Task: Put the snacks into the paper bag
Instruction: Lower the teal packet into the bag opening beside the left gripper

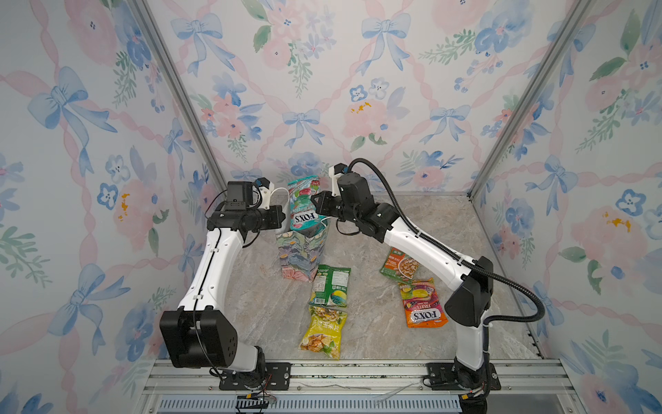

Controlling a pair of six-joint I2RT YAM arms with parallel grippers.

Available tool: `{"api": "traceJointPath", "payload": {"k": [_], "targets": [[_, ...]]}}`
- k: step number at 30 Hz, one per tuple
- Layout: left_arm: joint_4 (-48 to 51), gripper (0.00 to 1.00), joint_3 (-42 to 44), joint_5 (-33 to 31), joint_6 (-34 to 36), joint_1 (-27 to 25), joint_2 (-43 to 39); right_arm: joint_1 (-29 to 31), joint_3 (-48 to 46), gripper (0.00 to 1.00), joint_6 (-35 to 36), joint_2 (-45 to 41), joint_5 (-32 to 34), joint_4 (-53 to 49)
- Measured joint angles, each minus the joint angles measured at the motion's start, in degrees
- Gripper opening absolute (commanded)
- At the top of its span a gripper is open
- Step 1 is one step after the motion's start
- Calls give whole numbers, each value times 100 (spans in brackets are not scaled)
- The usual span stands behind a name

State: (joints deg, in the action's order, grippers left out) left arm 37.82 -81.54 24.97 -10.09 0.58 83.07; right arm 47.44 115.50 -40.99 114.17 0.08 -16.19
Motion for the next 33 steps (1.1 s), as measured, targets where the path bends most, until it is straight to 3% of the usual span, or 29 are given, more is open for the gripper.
{"api": "traceJointPath", "payload": {"k": [16,33], "targets": [[0,0,2,-4,0,0,0,0,-22,0,-146,131,-46,116],[4,0,4,-2,0,0,0,-2,-1003,0,-243,-245,85,605]]}}
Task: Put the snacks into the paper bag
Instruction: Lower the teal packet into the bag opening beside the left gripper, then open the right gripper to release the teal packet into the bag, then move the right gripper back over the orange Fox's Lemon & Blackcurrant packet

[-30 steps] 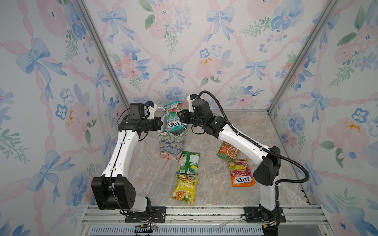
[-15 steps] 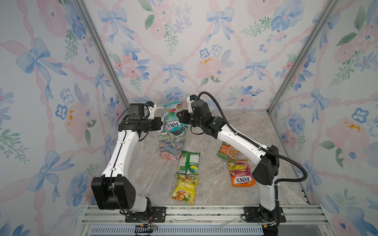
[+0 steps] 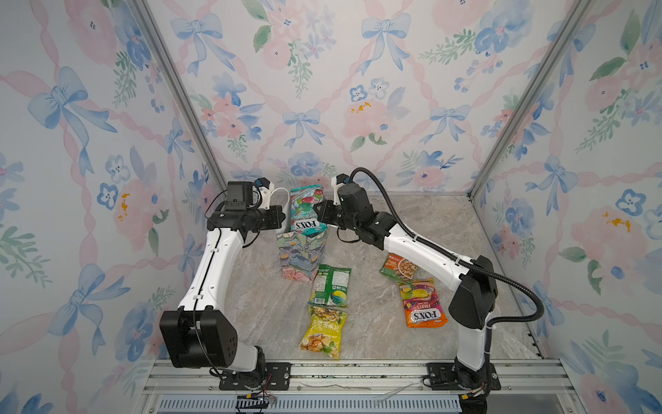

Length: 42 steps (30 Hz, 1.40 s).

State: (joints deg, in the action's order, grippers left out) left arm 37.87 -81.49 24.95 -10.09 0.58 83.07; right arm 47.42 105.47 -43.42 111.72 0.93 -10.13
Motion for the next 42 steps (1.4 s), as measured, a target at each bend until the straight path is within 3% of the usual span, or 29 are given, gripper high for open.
{"api": "traceJointPath", "payload": {"k": [24,26,29,31,42], "targets": [[-4,0,0,2,0,0,0,0,-249,2,-157,-175,17,55],[-4,0,0,2,-2,0,0,0,-247,16,-162,-175,-9,55],[-4,0,0,2,0,0,0,0,-236,49,-216,-175,-48,66],[-4,0,0,2,0,0,0,0,-192,62,-179,-175,-79,83],[-7,0,0,2,0,0,0,-61,-17,93,210,-188,-107,0]]}}
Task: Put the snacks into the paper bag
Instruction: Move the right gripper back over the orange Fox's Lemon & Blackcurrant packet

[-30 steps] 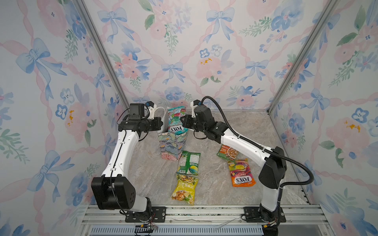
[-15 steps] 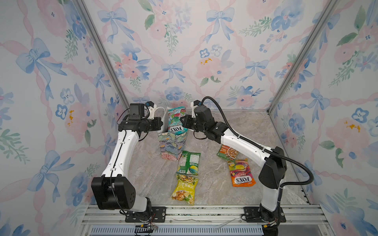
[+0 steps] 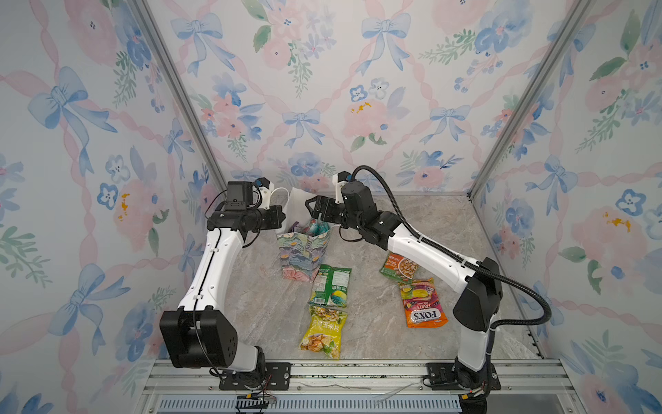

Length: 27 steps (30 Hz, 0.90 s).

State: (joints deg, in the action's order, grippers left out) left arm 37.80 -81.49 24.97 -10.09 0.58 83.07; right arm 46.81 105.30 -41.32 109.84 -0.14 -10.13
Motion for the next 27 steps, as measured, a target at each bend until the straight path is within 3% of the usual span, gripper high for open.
{"api": "traceJointPath", "payload": {"k": [2,9,18,23,27], "targets": [[0,0,0,-2,0,0,0,-26,4,99,131,-52,22,-98],[-4,0,0,0,0,0,-7,-275,-345,97,645,-730,273,-426],[-2,0,0,-4,0,0,-7,-723,-2391,97,835,-2380,695,-710],[-2,0,0,-4,0,0,-7,-988,-3512,97,664,-2863,732,-1003],[-2,0,0,-4,0,0,-7,-1528,-4395,98,369,-3169,575,-1189]]}}
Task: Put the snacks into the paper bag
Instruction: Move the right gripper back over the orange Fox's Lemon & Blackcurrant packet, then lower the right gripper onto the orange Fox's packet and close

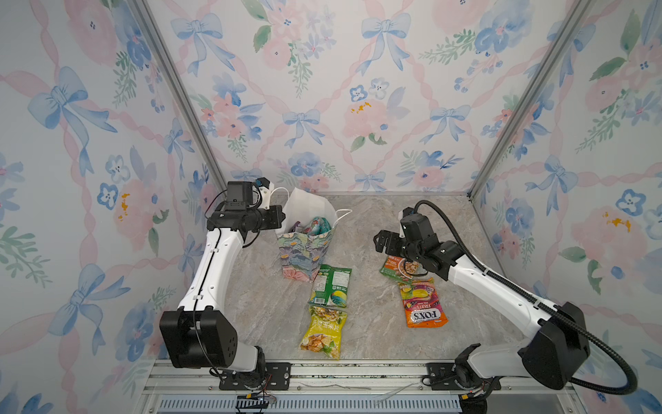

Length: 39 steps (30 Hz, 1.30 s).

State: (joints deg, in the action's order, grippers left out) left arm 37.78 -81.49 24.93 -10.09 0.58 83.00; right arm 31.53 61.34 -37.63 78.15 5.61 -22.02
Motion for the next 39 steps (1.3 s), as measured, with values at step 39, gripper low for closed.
{"api": "traceJointPath", "payload": {"k": [39], "targets": [[0,0,0,0,0,0,0,-341,-2833,97,-1169,-918,-411,-197]]}}
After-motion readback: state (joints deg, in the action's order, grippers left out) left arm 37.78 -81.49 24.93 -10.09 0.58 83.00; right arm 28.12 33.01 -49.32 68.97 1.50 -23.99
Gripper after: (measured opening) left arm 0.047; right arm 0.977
